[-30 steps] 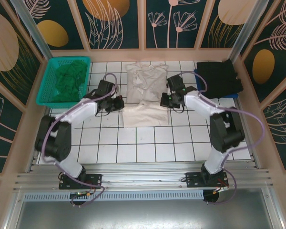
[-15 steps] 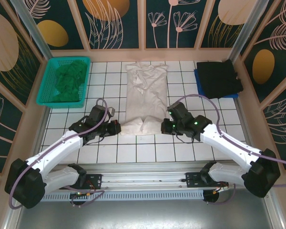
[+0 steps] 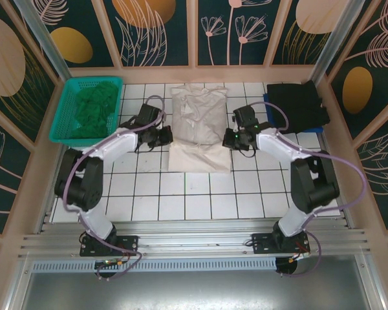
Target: Fold and stack the t-shirts
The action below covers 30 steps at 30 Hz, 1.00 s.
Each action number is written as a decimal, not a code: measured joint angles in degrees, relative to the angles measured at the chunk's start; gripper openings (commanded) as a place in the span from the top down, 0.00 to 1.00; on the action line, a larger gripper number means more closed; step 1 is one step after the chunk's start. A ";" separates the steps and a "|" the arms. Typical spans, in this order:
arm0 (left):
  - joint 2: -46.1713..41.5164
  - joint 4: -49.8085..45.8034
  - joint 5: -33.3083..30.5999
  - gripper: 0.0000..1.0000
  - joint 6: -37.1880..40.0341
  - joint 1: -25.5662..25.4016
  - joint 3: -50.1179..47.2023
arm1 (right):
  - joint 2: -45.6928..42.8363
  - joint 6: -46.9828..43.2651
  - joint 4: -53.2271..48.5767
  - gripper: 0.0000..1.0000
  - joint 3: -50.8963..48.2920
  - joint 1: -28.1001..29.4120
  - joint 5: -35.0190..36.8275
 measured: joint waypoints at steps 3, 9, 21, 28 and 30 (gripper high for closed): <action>6.36 -0.07 1.03 1.00 1.44 1.09 3.67 | 4.35 -1.46 0.94 1.00 3.19 -1.42 -1.36; 13.97 -1.36 1.40 0.90 2.80 2.29 6.82 | 11.10 -2.93 2.16 0.86 5.86 -4.24 -4.59; 14.71 -4.11 -1.18 0.53 4.48 4.81 13.60 | 9.14 -4.57 1.49 0.63 9.16 -5.09 2.01; 2.93 -3.56 -2.54 0.53 4.33 4.31 6.03 | -1.66 -2.89 7.45 0.71 -3.02 3.23 0.66; -1.42 -2.34 -2.71 0.53 4.11 3.26 2.21 | 2.19 -2.86 8.44 0.74 -1.81 6.19 0.15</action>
